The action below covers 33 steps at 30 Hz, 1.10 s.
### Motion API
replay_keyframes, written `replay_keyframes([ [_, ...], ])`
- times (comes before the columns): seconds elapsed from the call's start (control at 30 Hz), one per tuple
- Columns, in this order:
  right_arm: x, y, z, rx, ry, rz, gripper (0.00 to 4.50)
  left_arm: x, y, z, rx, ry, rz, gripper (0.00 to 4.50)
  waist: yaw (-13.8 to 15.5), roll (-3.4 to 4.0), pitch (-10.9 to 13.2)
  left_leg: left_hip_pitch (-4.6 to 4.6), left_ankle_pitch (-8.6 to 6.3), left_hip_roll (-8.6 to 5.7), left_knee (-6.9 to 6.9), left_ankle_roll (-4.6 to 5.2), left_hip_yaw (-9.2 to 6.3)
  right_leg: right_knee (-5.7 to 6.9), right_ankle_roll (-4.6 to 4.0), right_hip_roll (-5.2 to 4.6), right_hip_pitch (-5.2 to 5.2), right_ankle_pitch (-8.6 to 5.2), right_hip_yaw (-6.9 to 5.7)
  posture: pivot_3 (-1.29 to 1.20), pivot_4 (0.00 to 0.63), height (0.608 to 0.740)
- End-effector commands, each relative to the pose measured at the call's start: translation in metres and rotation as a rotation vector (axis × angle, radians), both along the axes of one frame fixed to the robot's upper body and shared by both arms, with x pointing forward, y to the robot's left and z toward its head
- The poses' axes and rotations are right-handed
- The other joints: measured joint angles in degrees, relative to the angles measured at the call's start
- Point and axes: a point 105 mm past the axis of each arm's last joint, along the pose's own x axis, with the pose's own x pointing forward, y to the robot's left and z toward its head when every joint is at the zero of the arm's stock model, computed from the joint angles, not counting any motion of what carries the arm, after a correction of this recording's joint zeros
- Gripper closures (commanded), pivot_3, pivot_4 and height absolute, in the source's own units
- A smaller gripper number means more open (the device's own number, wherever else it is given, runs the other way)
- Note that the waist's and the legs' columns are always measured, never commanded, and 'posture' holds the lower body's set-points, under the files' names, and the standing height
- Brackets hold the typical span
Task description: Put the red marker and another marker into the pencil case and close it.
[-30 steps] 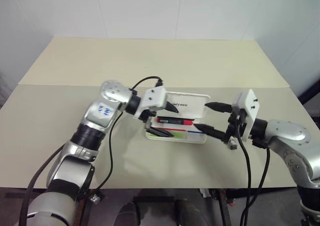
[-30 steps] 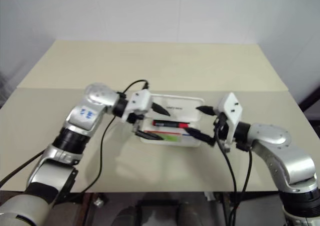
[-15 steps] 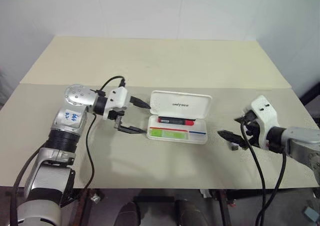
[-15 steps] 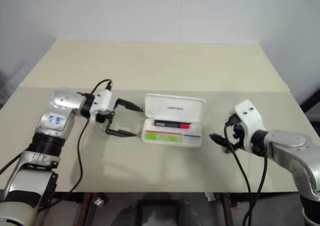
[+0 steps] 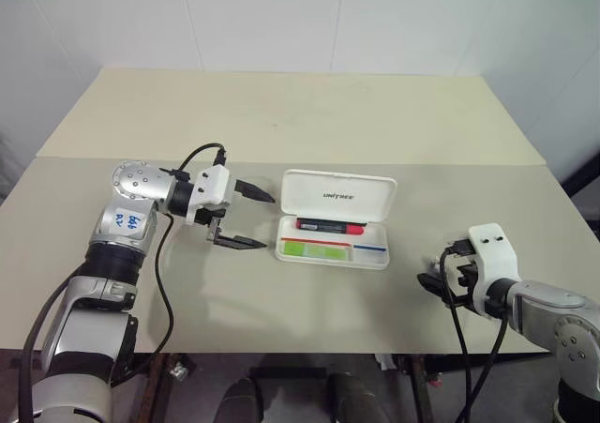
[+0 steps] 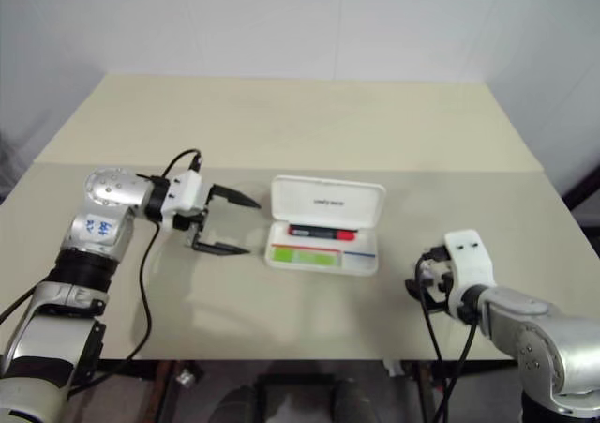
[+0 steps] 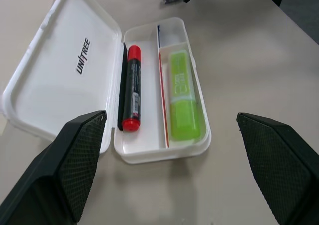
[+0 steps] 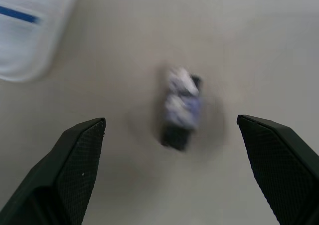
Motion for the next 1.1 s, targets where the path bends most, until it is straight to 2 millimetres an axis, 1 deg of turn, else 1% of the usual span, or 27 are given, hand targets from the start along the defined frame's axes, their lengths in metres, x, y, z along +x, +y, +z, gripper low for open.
replay_keyframes([
  [0.03, 0.002, -0.003, 0.003, -0.013, -0.035, -0.019, 0.0, 0.0, 0.004, 0.018, -0.032, -0.054, 0.002, 0.03, -0.02, 0.0, 0.0, 0.0, 0.0, 0.0, 0.0, 0.0, 0.0, 0.01, 0.0, 0.0, 0.0, 0.0, 0.0, 0.0, 0.15, 0.74],
  [0.13, 0.004, -0.001, -0.002, 0.003, -0.032, -0.018, 0.0, -0.001, 0.003, 0.02, -0.037, -0.06, 0.002, 0.03, -0.02, 0.0, 0.0, 0.01, 0.0, 0.0, 0.0, 0.0, -0.02, 0.02, 0.0, 0.01, 0.0, 0.0, 0.0, 0.0, 0.15, 0.74],
  [0.23, 0.006, 0.001, -0.008, 0.014, -0.03, -0.019, 0.66, -0.002, 0.002, 0.021, -0.04, -0.063, -0.002, 0.0, -0.03, 0.0, 0.0, 0.0, 0.0, 0.0, 0.0, 0.0, -0.01, 0.01, 0.0, 0.01, 0.0, 0.0, 0.0, 0.0, 0.15, 0.74],
  [0.37, 0.011, 0.008, -0.011, 0.042, -0.034, -0.002, 2.04, -0.003, 0.004, 0.023, -0.041, -0.07, 0.009, 0.0, -0.1, -0.04, -0.03, 0.02, 0.0, 0.0, 0.02, 0.0, -0.01, 0.0, 0.01, 0.01, 0.03, 0.02, 0.0, 0.0, 0.15, 0.74],
  [0.5, 0.012, 0.008, -0.013, 0.038, -0.032, 0.004, 3.5, -0.003, 0.004, 0.023, -0.042, -0.074, 0.012, 0.0, -0.05, -0.06, -0.04, 0.02, 0.01, 0.0, 0.06, 0.01, 0.0, -0.03, -0.08, 0.01, 0.06, 0.05, 0.0, 0.0, 0.15, 0.74],
  [0.57, 0.012, 0.007, -0.013, 0.033, -0.031, 0.01, 4.12, -0.003, 0.004, 0.023, -0.041, -0.075, 0.015, 0.0, -0.04, -0.09, -0.06, 0.03, 0.01, 0.0, 0.07, 0.01, -0.01, -0.05, -0.12, 0.0, 0.07, 0.05, 0.0, 0.0, 0.15, 0.74],
  [0.7, 0.016, 0.002, -0.01, -0.033, -0.047, 0.079, 4.17, -0.002, 0.004, 0.024, -0.048, -0.089, 0.018, 0.0, -0.06, -0.11, -0.06, 0.03, 0.03, 0.01, 0.09, 0.05, 0.02, -0.2, -0.38, 0.0, 0.11, 0.02, 0.01, 0.0, 0.15, 0.74],
  [0.77, 0.023, 0.004, 0.001, -0.072, -0.099, 0.182, 4.17, -0.003, 0.003, 0.023, -0.046, -0.093, 0.018, 0.0, -0.06, -0.11, -0.06, 0.02, 0.05, 0.01, 0.07, 0.08, 0.04, -0.35, -0.47, 0.0, 0.14, 0.04, 0.01, 0.0, 0.15, 0.74],
  [0.87, 0.03, 0.015, 0.018, -0.109, -0.172, 0.362, 4.17, -0.004, 0.004, 0.021, -0.037, -0.098, 0.017, 0.0, -0.13, -0.11, -0.06, 0.01, 0.07, 0.01, 0.05, 0.12, 0.16, -0.58, -0.52, -0.04, 0.19, 0.07, 0.04, 0.0, 0.15, 0.74],
  [0.97, 0.036, 0.023, 0.029, -0.158, -0.21, 0.535, 4.17, -0.005, 0.006, 0.021, -0.039, -0.102, 0.026, 0.0, -0.26, -0.11, -0.06, 0.01, 0.06, 0.02, -0.01, 0.14, 0.17, -0.58, -0.25, -0.03, 0.16, 0.21, 0.05, 0.0, 0.15, 0.74],
  [1.07, 0.048, 0.027, 0.039, -0.209, -0.236, 0.657, 4.17, -0.006, 0.009, 0.021, -0.04, -0.107, 0.042, 0.0, -0.44, -0.1, -0.06, 0.0, 0.06, 0.03, -0.09, 0.13, 0.17, -0.57, 0.06, -0.01, 0.11, 0.36, 0.04, 0.0, 0.15, 0.74],
  [1.1, 0.052, 0.032, 0.043, -0.221, -0.251, 0.724, 4.17, -0.007, 0.01, 0.021, -0.039, -0.108, 0.046, 0.0, -0.46, -0.1, -0.06, 0.0, 0.05, 0.04, -0.08, 0.13, 0.18, -0.57, 0.08, -0.01, 0.1, 0.37, 0.04, 0.0, 0.15, 0.74],
])
